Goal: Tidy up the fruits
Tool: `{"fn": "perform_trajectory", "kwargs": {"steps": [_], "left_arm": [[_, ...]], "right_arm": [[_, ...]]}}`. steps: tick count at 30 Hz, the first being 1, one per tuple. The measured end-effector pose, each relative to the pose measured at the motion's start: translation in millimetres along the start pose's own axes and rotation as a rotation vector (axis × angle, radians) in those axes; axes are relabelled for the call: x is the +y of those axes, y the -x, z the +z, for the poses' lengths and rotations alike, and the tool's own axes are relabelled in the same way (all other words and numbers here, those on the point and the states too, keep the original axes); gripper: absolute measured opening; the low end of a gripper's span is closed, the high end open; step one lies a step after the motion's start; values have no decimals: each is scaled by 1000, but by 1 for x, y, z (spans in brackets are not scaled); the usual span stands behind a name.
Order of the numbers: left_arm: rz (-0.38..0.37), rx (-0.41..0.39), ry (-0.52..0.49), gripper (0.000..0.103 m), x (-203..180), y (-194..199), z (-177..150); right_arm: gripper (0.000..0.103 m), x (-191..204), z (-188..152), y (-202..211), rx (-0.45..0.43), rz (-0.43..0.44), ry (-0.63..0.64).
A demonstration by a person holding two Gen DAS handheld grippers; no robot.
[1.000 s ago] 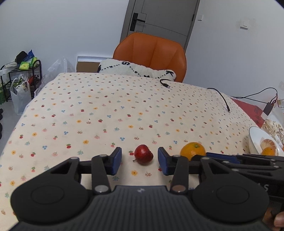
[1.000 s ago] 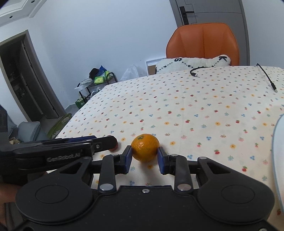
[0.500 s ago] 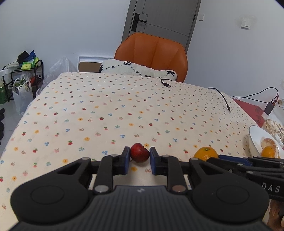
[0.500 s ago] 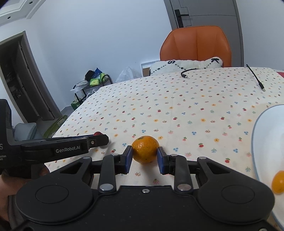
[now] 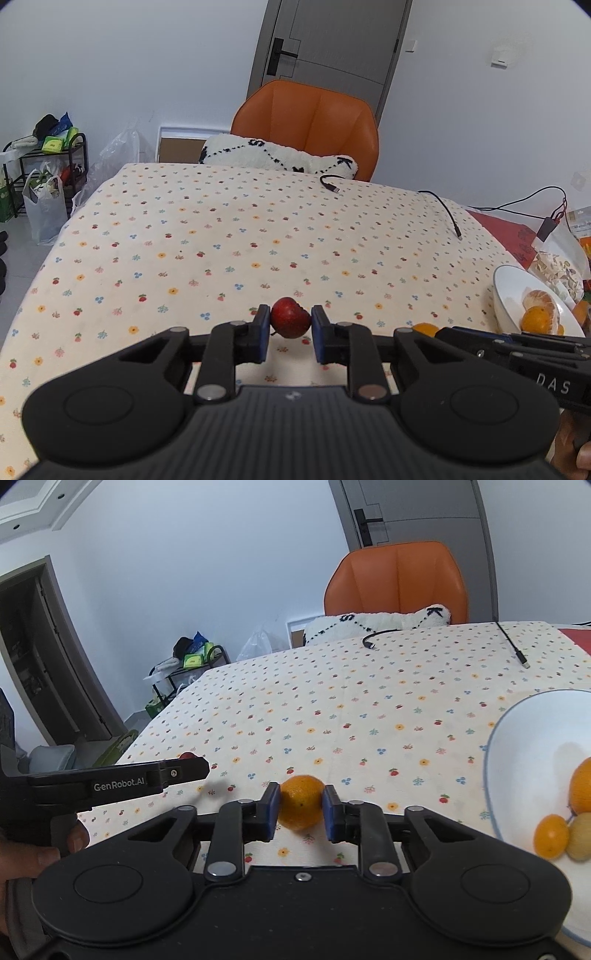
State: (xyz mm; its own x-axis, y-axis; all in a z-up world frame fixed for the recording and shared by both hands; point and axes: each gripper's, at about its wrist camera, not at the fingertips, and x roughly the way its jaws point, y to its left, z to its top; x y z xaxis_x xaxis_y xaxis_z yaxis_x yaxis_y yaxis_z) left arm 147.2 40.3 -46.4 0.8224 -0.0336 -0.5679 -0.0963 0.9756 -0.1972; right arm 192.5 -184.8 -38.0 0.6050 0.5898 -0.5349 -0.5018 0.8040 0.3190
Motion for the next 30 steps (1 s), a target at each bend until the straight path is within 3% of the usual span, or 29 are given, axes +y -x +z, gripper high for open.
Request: {"fn": "perform_trajectory", "kwargs": {"steps": [2, 14, 16, 18, 21, 30], "left_arm": [[-5, -3, -6, 22, -4, 2, 0], [-8, 9, -12, 22, -9, 1, -3], [-7, 7, -11, 22, -8, 1, -3], [-5, 6, -8, 22, -6, 2, -3], [-1, 7, -2, 22, -2, 1, -4], [25, 3, 24, 22, 16, 3, -3]], "right_arm": [[0, -2, 1, 5, -8, 4, -4], [1, -14, -8, 9, 26, 1, -25], [11, -15, -8, 9, 23, -3, -27], [31, -16, -8, 8, 20, 0, -30], [49, -16, -7, 6, 18, 1, -30], [57, 9, 6, -17, 29, 41, 26]]}}
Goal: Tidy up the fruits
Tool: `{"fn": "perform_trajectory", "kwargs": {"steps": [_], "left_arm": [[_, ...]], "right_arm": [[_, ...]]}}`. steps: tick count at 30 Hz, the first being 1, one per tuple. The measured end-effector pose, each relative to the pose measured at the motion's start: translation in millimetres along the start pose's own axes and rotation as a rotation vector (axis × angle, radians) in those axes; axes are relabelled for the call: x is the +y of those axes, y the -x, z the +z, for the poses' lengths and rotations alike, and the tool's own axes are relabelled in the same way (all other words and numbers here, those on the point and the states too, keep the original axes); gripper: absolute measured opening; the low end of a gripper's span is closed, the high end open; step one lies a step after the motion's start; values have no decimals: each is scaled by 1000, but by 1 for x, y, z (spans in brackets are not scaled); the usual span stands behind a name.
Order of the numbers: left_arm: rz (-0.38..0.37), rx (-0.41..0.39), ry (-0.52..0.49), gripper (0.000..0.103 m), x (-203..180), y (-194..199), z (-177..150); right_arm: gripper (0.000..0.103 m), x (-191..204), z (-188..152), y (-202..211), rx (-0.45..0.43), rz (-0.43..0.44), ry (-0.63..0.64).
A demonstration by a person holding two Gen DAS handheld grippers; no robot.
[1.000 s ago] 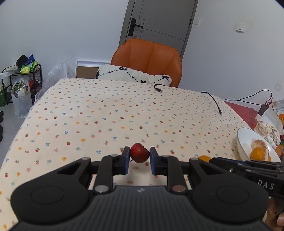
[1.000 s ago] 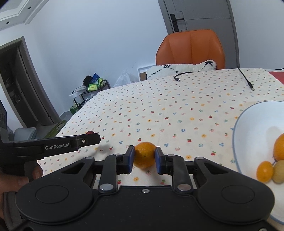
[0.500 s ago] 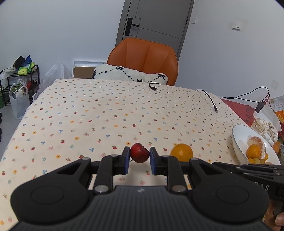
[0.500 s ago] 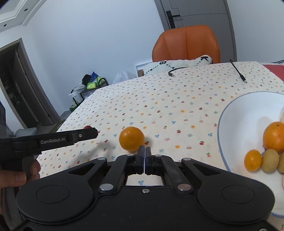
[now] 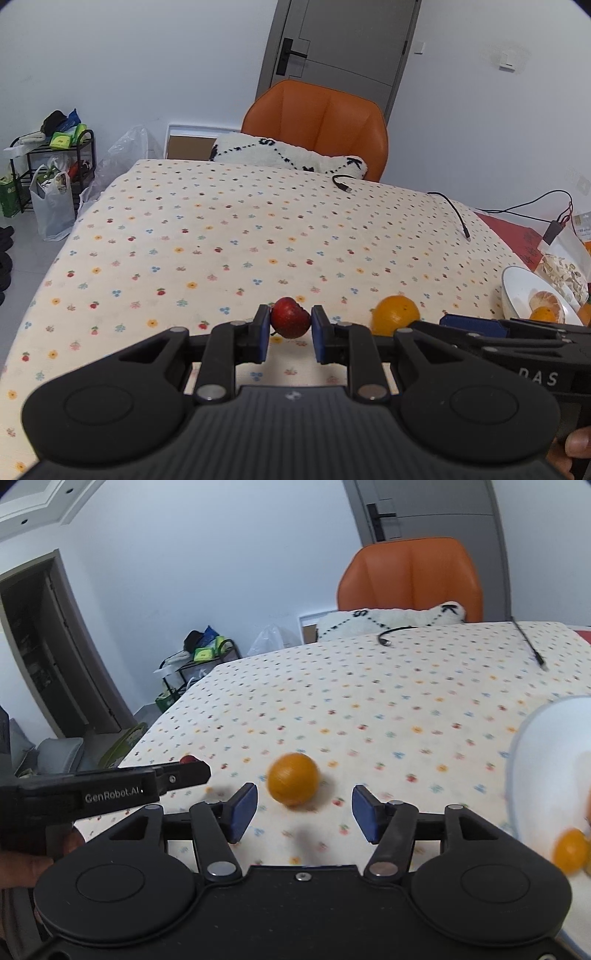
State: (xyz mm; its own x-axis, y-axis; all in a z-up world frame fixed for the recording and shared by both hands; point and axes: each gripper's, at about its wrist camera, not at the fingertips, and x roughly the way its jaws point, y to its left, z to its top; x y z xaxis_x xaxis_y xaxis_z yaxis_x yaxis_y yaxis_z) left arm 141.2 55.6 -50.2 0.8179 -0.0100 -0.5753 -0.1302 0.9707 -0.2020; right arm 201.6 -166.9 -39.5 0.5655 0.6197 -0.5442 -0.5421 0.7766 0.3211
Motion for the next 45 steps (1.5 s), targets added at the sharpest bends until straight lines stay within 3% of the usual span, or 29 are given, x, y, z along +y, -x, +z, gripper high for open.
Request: {"fn": "perform_trajectory", "kwargs": {"steps": [10, 11, 12, 15, 45], "left_arm": [[20, 2, 27, 22, 20, -1, 0], [20, 2, 28, 22, 20, -1, 0], [19, 2, 29, 22, 21, 0, -1], [15, 0, 26, 22, 19, 2, 0], [-97, -37, -63, 22, -55, 22, 2]], "right_arm": [[58, 10, 5, -36, 42, -25, 4], [54, 11, 4, -37, 34, -33, 9], [37, 12, 4, -38, 29, -47, 12], [36, 10, 5, -38, 37, -48, 0], [36, -27, -7, 69, -109, -139, -45]]}}
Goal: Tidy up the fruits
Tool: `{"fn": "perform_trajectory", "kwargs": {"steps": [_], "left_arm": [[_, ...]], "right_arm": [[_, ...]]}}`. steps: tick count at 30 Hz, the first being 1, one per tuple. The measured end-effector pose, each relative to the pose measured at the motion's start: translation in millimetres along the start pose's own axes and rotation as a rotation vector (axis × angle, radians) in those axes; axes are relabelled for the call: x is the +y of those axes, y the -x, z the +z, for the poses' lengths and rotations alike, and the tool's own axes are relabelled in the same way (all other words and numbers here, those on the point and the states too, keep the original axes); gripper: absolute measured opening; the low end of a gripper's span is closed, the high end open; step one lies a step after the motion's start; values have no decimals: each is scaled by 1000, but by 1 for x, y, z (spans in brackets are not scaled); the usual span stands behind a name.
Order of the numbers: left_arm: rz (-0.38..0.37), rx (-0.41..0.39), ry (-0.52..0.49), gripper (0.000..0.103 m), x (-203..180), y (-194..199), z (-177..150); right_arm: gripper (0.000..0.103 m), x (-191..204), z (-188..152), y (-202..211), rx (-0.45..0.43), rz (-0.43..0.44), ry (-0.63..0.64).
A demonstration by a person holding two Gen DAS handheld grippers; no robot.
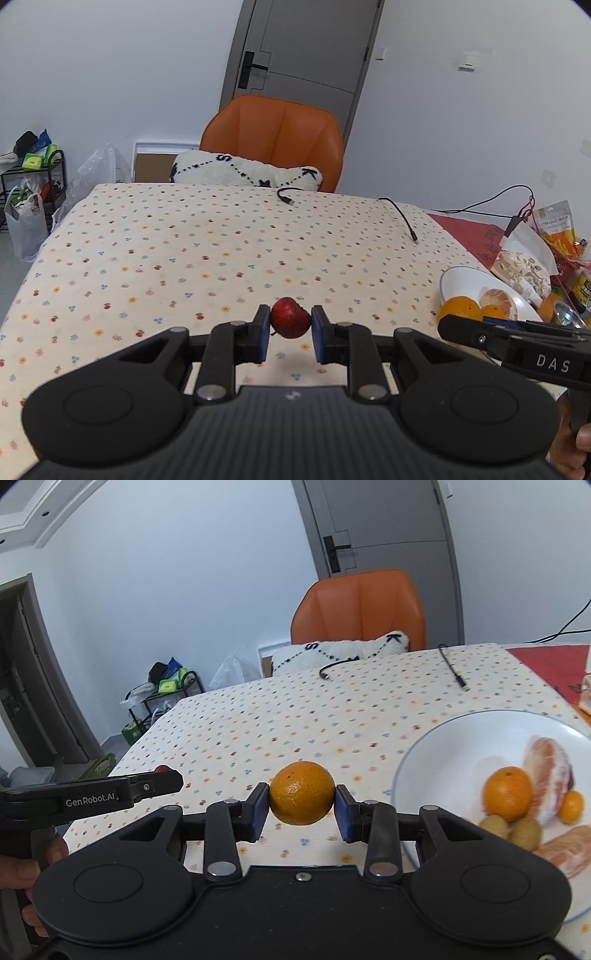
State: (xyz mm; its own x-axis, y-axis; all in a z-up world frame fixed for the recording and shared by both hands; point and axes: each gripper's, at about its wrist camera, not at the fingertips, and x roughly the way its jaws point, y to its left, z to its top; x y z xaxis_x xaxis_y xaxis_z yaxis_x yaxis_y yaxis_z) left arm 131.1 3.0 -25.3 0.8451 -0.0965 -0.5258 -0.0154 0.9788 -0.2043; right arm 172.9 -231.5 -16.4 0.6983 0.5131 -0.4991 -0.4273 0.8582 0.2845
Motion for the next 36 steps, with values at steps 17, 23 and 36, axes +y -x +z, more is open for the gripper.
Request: {"fn": "perform_trajectory", "kwargs": {"steps": [17, 23, 36], "left_arm": [[-58, -16, -43, 22, -38, 1, 5], [-79, -16, -56, 22, -50, 1, 5], [-126, -17, -77, 22, -81, -5, 6]], "right_arm": [[36, -24, 1, 34, -51, -51, -23], [36, -33, 0, 46, -71, -66, -34], [36, -62, -4, 70, -102, -119, -69]]}}
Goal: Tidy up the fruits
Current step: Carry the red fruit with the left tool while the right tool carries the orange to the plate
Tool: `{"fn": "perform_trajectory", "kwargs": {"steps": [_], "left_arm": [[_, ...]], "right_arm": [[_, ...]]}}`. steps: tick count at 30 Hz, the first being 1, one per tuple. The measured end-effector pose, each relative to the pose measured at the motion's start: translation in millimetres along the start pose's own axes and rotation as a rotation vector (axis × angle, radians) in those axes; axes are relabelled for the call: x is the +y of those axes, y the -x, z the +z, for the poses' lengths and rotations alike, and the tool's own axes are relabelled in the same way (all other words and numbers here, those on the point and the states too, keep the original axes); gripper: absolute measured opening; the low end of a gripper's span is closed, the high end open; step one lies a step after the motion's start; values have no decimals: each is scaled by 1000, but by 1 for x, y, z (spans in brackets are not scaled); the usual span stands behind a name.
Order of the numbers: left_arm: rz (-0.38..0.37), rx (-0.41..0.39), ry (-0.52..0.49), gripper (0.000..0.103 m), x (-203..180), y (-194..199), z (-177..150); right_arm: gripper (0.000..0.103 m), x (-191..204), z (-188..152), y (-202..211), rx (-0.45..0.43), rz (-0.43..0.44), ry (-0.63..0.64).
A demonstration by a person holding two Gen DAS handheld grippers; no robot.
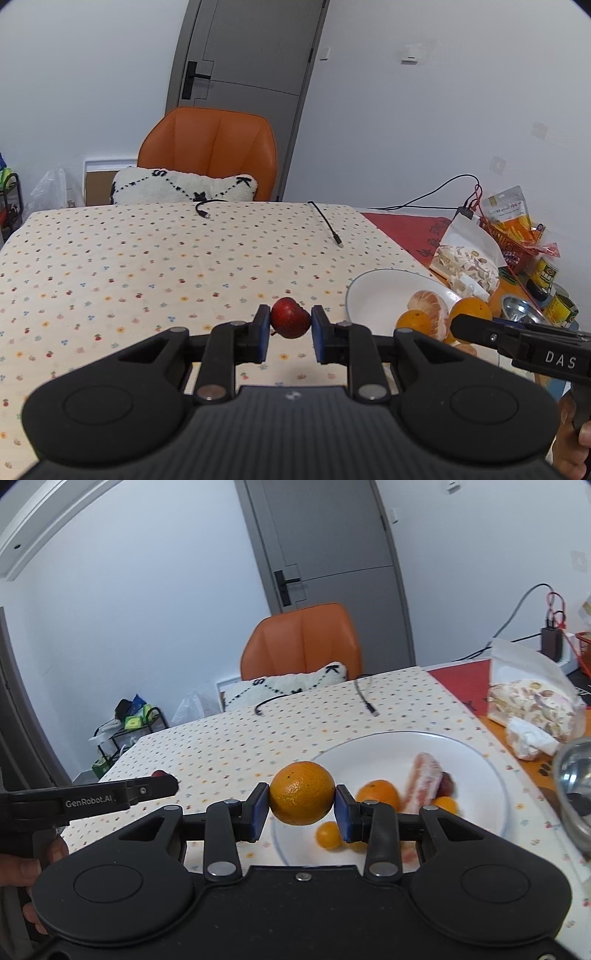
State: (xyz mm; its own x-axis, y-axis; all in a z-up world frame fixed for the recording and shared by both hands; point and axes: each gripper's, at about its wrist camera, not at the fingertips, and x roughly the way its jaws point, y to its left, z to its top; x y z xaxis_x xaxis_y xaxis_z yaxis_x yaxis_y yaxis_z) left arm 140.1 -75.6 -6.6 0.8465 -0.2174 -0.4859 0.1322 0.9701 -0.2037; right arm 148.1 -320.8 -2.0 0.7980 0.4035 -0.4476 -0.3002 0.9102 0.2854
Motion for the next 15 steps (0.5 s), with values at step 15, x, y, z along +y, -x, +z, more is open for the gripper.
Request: {"fn": "perform_trajectory", "kwargs": {"steps": [15], "left_arm": [[-65, 23, -27, 22, -33, -22, 0]], "right_arm": [[36, -52, -3, 16, -20, -105, -66]]}}
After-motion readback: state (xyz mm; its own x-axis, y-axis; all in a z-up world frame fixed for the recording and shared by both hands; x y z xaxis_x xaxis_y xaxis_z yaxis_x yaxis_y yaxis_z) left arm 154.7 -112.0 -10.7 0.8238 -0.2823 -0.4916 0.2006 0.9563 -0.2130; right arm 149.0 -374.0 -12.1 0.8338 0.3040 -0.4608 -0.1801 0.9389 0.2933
